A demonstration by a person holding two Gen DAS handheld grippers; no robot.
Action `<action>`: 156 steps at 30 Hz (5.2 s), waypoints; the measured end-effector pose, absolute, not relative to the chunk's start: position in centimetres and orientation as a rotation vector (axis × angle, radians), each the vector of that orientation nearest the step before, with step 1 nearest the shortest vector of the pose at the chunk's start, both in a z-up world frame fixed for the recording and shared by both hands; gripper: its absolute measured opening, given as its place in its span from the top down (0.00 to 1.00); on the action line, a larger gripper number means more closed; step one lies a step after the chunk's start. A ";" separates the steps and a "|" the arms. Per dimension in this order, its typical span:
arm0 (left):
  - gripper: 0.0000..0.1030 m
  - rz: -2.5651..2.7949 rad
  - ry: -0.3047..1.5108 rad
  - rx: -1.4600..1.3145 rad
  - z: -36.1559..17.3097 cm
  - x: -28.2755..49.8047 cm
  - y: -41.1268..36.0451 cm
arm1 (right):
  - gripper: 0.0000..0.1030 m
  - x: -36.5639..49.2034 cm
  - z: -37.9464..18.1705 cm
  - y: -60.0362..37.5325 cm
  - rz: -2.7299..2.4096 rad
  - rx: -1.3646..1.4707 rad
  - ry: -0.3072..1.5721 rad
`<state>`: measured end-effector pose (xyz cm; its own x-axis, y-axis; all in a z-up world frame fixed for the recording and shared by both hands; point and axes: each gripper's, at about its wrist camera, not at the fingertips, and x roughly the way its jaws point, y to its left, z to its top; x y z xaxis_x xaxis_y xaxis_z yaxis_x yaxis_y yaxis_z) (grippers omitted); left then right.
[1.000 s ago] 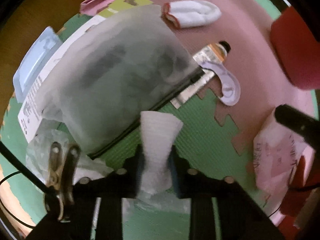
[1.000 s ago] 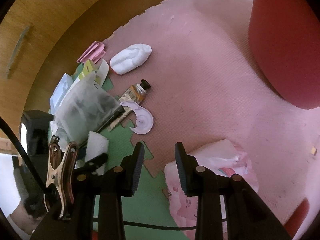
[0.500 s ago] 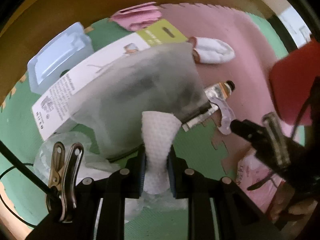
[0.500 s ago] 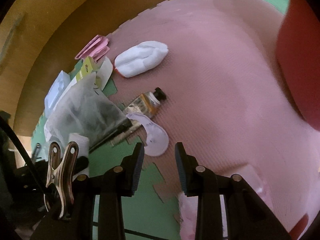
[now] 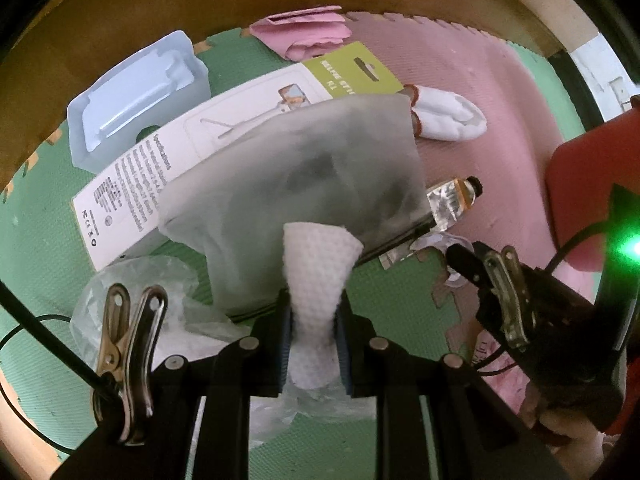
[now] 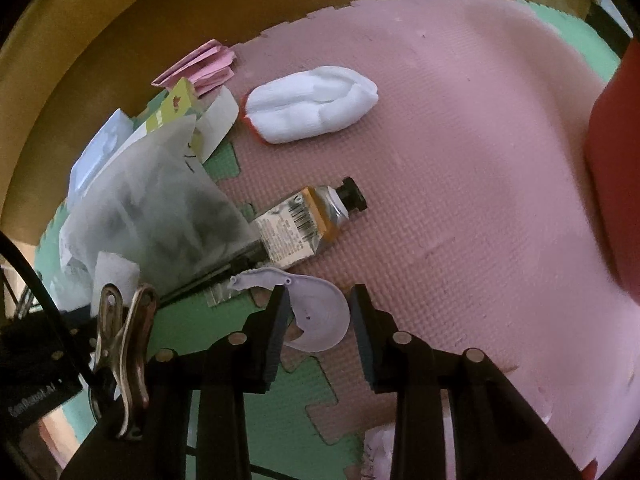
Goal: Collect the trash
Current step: 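Close the right gripper on the white round plastic lid, then carry the wipe sheet with the left gripper while the right gripper carries the lid over the bucket, then open both grippers to drop the wipe sheet and lid into the red bucket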
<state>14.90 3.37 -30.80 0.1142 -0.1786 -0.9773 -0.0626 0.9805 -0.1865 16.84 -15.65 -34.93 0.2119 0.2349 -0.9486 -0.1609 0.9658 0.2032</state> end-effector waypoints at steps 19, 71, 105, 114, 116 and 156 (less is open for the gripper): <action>0.81 -0.078 1.409 -0.229 -27.8 15.5 2.0 | 0.78 16.7 -31.6 -19.1 0.265 0.234 1.317; 0.81 -0.234 1.012 -0.163 10.0 3.2 -12.3 | 0.77 1.1 6.4 -37.3 0.177 0.337 0.911; 0.80 -0.444 1.084 -0.131 0.8 16.2 -31.1 | 0.77 12.5 -1.8 -50.4 -0.019 0.451 1.025; 0.80 -0.438 1.122 -0.097 -2.2 18.2 -33.3 | 0.77 13.8 -4.6 -51.1 -0.077 0.475 1.053; 0.80 -0.441 1.127 -0.095 -2.7 18.3 -33.8 | 0.77 14.0 -5.1 -51.2 -0.091 0.473 1.060; 0.65 -0.380 1.157 -0.018 -4.7 18.6 -35.1 | 0.77 14.0 -7.2 -51.8 -0.163 0.513 1.080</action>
<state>18.63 -35.13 -4.67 0.3453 -0.3021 -0.8885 0.2835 0.9361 -0.2082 14.00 -51.77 -7.18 0.4729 0.1191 -0.8730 0.3711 0.8718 0.3199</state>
